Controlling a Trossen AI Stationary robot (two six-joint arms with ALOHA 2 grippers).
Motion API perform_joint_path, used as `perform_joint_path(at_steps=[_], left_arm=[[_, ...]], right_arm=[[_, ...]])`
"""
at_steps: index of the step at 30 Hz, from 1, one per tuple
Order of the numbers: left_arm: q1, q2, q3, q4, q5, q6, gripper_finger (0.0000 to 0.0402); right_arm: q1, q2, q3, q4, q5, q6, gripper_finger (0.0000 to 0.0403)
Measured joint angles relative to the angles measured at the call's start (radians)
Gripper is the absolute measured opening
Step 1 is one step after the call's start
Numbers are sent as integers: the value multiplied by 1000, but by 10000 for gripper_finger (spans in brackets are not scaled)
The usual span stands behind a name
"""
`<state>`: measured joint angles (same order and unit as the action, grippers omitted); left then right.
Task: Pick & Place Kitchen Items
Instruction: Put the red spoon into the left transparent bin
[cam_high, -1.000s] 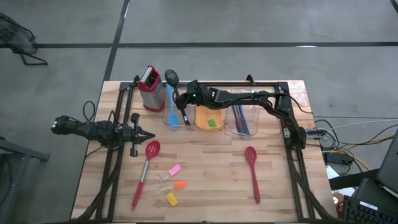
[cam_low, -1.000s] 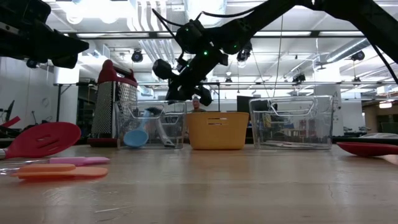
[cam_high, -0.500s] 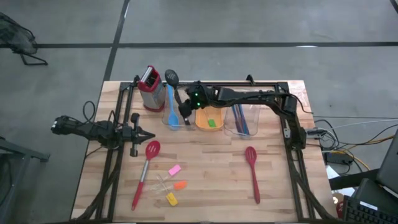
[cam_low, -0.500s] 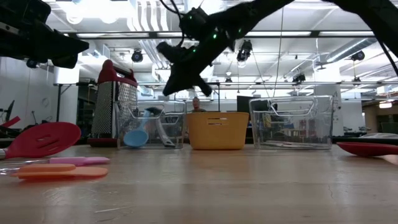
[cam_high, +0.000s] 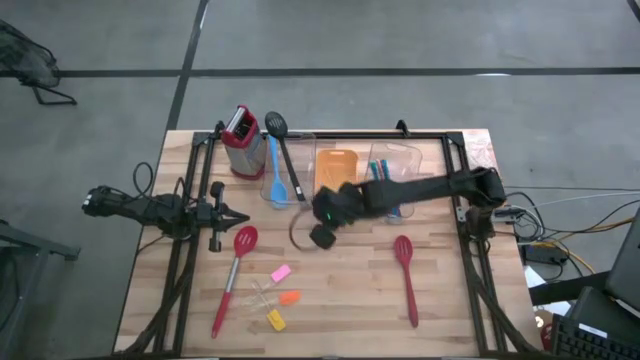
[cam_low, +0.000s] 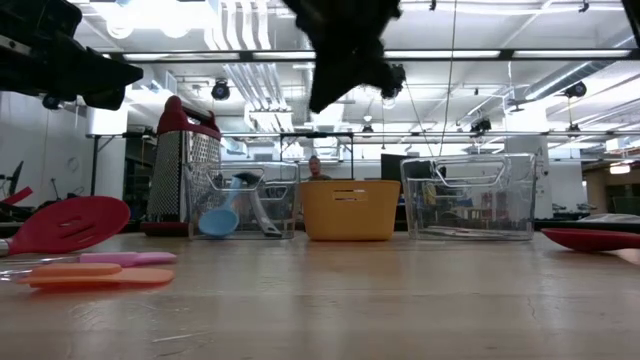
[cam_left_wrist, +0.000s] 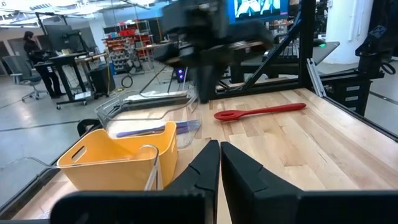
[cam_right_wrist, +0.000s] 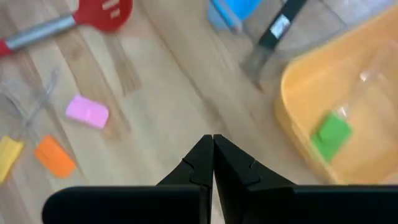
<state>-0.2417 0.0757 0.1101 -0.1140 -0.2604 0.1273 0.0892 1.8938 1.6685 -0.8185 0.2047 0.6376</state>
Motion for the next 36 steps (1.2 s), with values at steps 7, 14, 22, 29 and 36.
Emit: perform_joint_path(at_steps=[7,14,22,29,36], left_arm=[[0,0,0,0,0,0,19],[0,0,0,0,0,0,20],[0,0,0,0,0,0,20],[0,0,0,0,0,0,19],[0,0,0,0,0,0,21]], right_arm=[[174,-15,0,-153,60,207,8],[309,-9,-27,-328,87,469,9],[430,-8,-128,-459,85,756,57],[493,-8,-233,-461,52,954,126],[518,-8,-354,-457,-7,1062,161]])
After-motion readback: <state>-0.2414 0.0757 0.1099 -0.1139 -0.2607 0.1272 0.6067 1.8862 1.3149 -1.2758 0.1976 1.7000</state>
